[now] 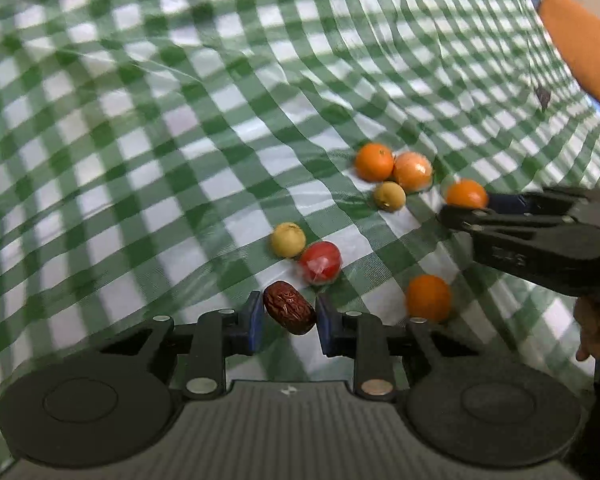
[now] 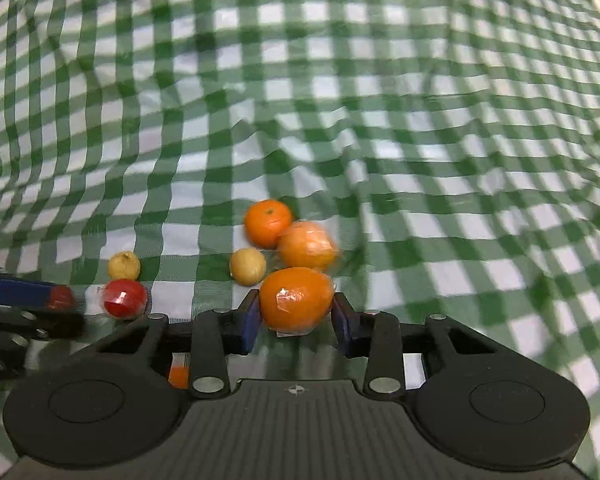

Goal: Organize fruits
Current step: 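Grasp another red date with the left tool while the right tool grasps an orange, then carry the date and orange over the blue plate with both tools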

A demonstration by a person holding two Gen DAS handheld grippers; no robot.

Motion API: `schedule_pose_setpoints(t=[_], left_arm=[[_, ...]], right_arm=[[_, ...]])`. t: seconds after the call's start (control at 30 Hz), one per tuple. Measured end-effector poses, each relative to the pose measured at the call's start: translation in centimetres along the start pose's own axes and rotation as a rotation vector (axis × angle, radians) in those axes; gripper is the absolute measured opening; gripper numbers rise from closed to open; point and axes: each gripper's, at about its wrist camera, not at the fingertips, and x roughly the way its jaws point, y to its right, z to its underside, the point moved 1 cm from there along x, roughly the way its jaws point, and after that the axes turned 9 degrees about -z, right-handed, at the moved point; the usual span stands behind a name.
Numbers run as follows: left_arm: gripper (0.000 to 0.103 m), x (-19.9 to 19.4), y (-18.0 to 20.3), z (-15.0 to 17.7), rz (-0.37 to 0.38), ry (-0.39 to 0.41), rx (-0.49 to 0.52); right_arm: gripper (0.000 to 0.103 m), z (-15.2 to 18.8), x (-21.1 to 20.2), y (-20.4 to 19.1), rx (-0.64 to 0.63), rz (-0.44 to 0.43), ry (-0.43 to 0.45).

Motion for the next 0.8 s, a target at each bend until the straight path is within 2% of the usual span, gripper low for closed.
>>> schedule_pose_setpoints(t=[0.13, 0.23, 0.47, 0.6, 0.8], left_arm=[[0.03, -5.2, -1.9, 1.9, -0.033, -0.005, -0.064], [0.03, -9.5, -3.5, 4.0, -0.075, -0.017, -0.105], [0.03, -18.0, -7.4, 10.2, -0.176, -0.038, -0.211], [0.03, -22.1, -9.4, 13.5, -0.203, -0.029, -0.281], [0.03, -26.6, -10.9, 17.5, -0.218, -0.001, -0.36]], right_arm=[[0.039, 1.0, -4.5, -0.8, 0.004, -0.009, 0.011], [0.039, 1.8, -8.2, -2.8, -0.005, -0.049, 0.011], [0.039, 4.9, -15.5, -11.1, -0.093, -0.241, -0.018], [0.039, 6.6, -18.5, -16.3, -0.163, -0.344, -0.036], [0.039, 8.7, -22.1, -22.0, -0.262, -0.437, -0.054]])
